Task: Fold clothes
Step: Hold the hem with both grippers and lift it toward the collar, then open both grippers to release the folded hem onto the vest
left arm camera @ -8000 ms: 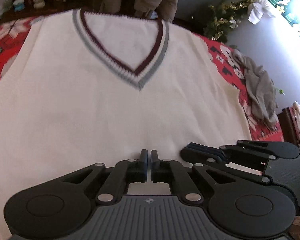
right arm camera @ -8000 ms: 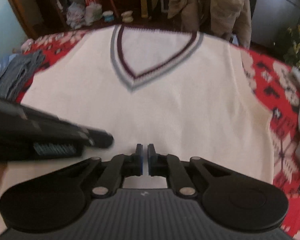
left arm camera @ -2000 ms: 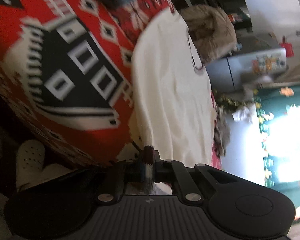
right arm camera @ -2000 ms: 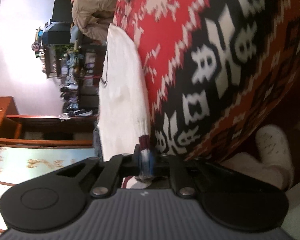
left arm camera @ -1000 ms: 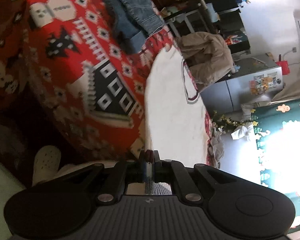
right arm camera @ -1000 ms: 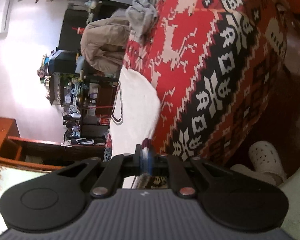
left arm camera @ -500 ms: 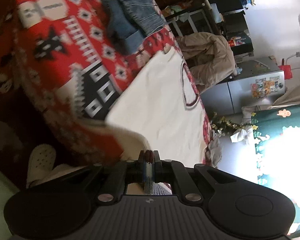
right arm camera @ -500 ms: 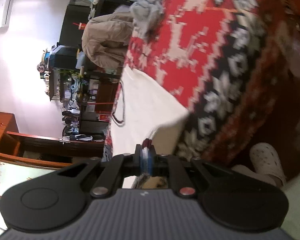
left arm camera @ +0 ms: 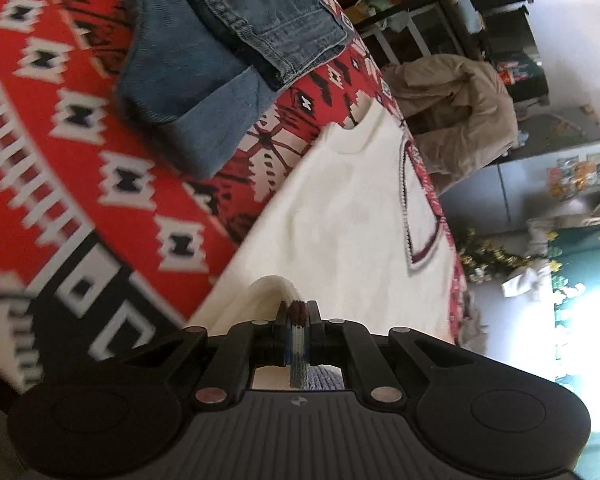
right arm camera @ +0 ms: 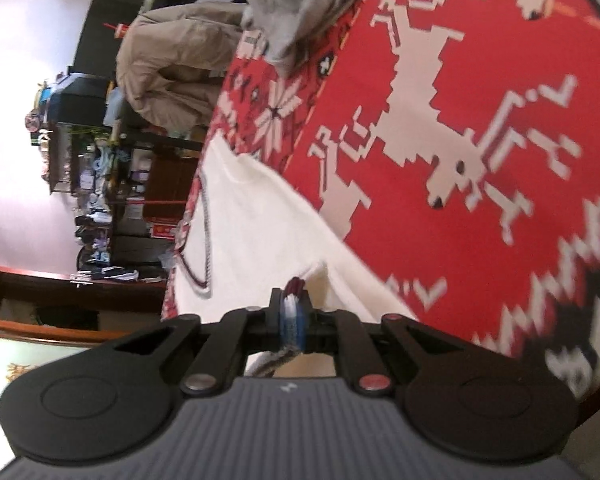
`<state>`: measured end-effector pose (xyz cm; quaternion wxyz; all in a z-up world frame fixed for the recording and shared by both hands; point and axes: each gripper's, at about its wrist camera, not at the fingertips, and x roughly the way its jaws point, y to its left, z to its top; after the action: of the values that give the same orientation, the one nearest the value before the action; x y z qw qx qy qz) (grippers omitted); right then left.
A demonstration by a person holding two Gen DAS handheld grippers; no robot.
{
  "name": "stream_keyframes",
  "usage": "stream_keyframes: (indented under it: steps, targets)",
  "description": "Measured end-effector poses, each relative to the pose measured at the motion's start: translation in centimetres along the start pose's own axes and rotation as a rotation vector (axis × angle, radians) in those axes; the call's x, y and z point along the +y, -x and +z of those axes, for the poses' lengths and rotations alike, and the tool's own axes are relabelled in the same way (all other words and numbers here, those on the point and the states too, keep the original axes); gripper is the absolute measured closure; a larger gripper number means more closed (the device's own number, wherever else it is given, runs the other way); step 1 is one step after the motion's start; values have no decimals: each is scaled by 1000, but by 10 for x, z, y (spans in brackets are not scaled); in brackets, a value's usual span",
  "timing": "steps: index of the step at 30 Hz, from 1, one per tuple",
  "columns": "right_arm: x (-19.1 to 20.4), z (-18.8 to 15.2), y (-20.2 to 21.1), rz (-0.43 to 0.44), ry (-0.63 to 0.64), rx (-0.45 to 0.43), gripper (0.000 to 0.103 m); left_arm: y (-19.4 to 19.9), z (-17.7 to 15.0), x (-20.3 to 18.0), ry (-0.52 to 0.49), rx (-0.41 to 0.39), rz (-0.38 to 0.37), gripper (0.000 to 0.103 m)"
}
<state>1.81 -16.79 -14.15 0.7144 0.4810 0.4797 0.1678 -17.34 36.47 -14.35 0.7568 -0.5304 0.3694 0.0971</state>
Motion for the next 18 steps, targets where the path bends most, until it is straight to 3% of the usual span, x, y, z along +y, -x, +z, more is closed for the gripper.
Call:
stream_keyframes:
  steps: [2,4,5,6,7,11,14,17,18]
  targets:
    - [-2,3,-10,19,10,-1,96,-6,2,-2,-25,-11,-4,94]
    - [-4,4,-17,38,26,-1,87,-9,0,-5,-79,-34,-25,85]
    - [-3,4,-18,50,40,-4,85,-7,-3,-8,-122,-55,-42,73]
    - [-3,3,-18,61,53,-7,74,-4,-7,-11,-160,-76,-51,64]
    - [-2,3,-19,73,67,-10,60,0,-10,-14,-202,-98,-57,60]
    - [5,8,-13,139,116,-39,34,13,-15,-24,-314,-157,-53,44]
    - [22,10,-3,131,236,-73,32,25,-15,-31,-395,-200,-68,41]
    - [50,2,0,61,504,-74,33,28,-16,-42,-538,-199,-87,41]
    - [59,-1,1,37,594,-74,39,25,-18,-47,-603,-190,-84,43]
